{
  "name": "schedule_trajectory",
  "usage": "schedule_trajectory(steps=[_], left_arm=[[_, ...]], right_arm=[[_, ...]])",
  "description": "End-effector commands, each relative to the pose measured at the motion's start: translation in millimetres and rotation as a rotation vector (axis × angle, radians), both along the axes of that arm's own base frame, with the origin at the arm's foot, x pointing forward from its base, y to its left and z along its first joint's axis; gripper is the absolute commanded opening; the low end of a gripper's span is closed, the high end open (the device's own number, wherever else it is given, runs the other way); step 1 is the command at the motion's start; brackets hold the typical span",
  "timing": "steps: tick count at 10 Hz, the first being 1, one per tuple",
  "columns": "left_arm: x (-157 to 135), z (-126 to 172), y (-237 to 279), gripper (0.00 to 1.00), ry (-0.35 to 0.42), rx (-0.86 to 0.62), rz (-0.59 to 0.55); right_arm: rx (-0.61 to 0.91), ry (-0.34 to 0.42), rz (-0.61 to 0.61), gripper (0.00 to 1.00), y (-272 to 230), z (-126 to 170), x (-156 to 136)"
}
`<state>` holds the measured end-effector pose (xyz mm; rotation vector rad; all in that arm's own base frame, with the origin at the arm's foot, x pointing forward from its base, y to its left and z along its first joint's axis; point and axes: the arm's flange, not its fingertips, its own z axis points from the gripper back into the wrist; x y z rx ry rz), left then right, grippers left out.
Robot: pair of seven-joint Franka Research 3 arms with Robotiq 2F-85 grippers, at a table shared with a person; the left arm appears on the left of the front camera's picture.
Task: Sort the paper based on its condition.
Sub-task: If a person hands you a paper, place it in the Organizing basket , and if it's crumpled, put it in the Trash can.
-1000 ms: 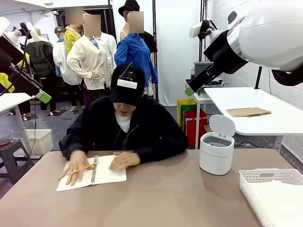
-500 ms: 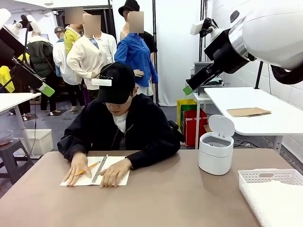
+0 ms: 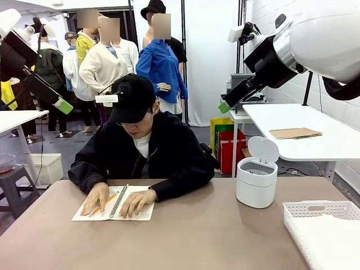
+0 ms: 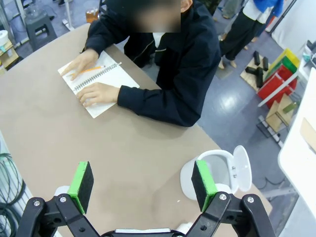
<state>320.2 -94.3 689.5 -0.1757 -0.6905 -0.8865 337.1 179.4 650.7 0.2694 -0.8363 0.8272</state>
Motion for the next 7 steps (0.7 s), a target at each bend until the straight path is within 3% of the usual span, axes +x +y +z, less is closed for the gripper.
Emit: schedule_trajectory(steps=[1, 7], left_arm=[[-1.7, 1.2, -1.4, 1.0, -0.004, 0.0, -0.004], [-1.7, 1.2, -1.4, 1.0, -0.004, 0.0, -0.004]], right_arm=[[0.001, 0.001, 0.001, 1.0, 0.0, -0.2, 0.0], [0.001, 0.001, 0.001, 1.0, 0.0, -0.2, 0.0]])
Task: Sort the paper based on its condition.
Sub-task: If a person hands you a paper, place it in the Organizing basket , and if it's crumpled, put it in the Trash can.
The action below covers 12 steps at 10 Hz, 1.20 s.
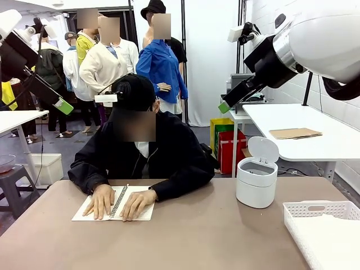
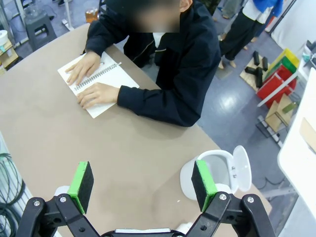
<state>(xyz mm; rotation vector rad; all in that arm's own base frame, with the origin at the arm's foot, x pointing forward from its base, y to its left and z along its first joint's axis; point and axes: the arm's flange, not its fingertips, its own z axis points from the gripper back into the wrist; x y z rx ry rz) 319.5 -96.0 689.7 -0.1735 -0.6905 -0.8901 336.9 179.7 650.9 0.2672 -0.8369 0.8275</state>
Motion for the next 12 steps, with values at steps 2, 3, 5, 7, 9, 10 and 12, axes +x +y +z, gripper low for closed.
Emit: schedule_trajectory(steps=[2, 3, 5, 7, 9, 10, 12], left_arm=[[-1.0, 1.0, 0.2, 1.0, -0.002, -0.003, -0.001], [-1.0, 1.0, 0.2, 1.0, -0.002, -0.003, -0.001], [-1.0, 1.0, 0.2, 1.0, -0.002, -0.003, -0.001], [-1.0, 1.0, 0.2, 1.0, -0.002, -0.003, -0.001], [-1.0, 1.0, 0.2, 1.0, -0.002, -0.003, -0.001], [-1.0, 1.0, 0.2, 1.0, -0.002, -0.003, -0.001], [-1.0, 1.0, 0.2, 1.0, -0.002, -0.003, -0.001]], right_arm=[[0.002, 0.002, 0.001, 1.0, -0.3, -0.4, 0.2], [0.002, 0.002, 0.001, 1.0, -0.3, -0.4, 0.2], [0.002, 0.002, 0.001, 1.0, -0.3, -0.4, 0.2], [0.002, 0.002, 0.001, 1.0, -0.3, -0.4, 0.2], [0.002, 0.002, 0.001, 1.0, -0.3, -0.4, 0.2], [0.002, 0.002, 0.001, 1.0, -0.3, -0.4, 0.2], [0.002, 0.002, 0.001, 1.0, -0.3, -0.4, 0.2]])
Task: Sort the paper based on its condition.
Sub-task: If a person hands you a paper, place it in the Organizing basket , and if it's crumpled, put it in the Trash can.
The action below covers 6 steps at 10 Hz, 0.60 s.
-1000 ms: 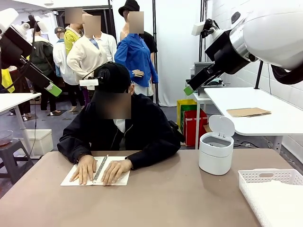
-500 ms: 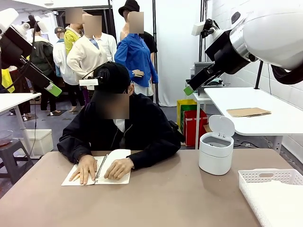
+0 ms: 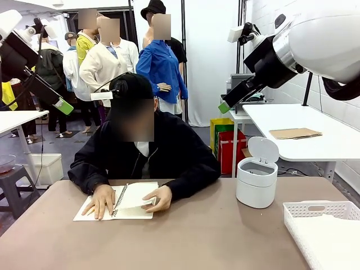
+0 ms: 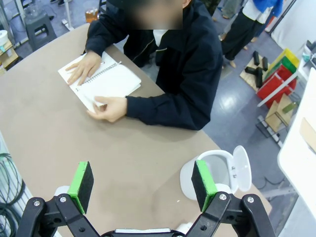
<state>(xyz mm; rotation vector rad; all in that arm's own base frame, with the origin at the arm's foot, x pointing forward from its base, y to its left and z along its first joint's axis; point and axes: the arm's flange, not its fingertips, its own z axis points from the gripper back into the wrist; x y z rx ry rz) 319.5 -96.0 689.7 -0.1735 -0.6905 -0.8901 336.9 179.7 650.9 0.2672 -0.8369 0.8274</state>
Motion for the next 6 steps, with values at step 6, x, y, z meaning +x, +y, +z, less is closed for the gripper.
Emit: schedule_trajectory(steps=[6], left_arm=[[-1.0, 1.0, 0.2, 1.0, -0.002, -0.003, -0.001]], right_arm=[[0.002, 0.002, 0.001, 1.0, -0.3, -0.4, 0.2]])
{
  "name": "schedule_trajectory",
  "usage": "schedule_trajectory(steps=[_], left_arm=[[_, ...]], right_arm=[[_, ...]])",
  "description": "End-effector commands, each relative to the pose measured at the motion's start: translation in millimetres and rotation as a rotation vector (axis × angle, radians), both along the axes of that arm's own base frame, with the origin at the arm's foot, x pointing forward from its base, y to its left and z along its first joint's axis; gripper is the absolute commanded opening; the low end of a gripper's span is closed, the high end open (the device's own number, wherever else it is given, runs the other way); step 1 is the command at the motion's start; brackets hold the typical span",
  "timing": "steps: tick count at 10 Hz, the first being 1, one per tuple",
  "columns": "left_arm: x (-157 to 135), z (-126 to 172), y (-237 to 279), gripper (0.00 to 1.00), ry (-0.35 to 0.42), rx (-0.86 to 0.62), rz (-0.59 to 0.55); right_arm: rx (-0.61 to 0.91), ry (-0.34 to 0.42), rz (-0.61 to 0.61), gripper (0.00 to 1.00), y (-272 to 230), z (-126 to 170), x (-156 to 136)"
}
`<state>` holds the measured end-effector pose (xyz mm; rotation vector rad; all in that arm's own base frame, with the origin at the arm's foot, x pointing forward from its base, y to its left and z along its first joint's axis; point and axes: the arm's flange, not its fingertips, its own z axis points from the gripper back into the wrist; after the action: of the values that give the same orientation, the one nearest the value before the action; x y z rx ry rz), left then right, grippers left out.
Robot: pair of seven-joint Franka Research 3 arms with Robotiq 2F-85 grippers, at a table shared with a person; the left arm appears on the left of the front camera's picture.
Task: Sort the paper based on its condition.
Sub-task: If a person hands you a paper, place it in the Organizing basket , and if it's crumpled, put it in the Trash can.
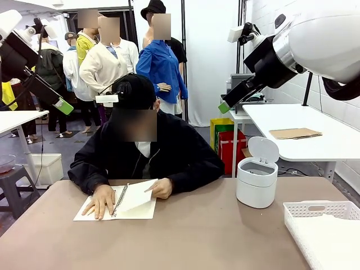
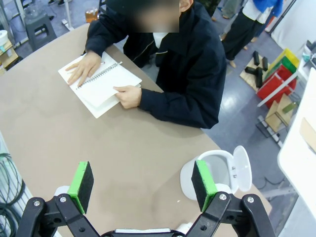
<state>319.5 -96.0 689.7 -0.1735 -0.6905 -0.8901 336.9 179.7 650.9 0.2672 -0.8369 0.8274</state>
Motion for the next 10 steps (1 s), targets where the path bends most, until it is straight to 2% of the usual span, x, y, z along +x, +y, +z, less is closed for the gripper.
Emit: schedule_trajectory(steps=[1, 10], left_arm=[[-1.0, 1.0, 0.2, 1.0, -0.002, -0.003, -0.001], [-1.0, 1.0, 0.2, 1.0, -0.002, -0.003, -0.001]], right_arm=[[0.002, 0.002, 0.001, 1.0, -0.3, -0.4, 0.2], [0.002, 0.002, 0.001, 1.0, -0.3, -0.4, 0.2]])
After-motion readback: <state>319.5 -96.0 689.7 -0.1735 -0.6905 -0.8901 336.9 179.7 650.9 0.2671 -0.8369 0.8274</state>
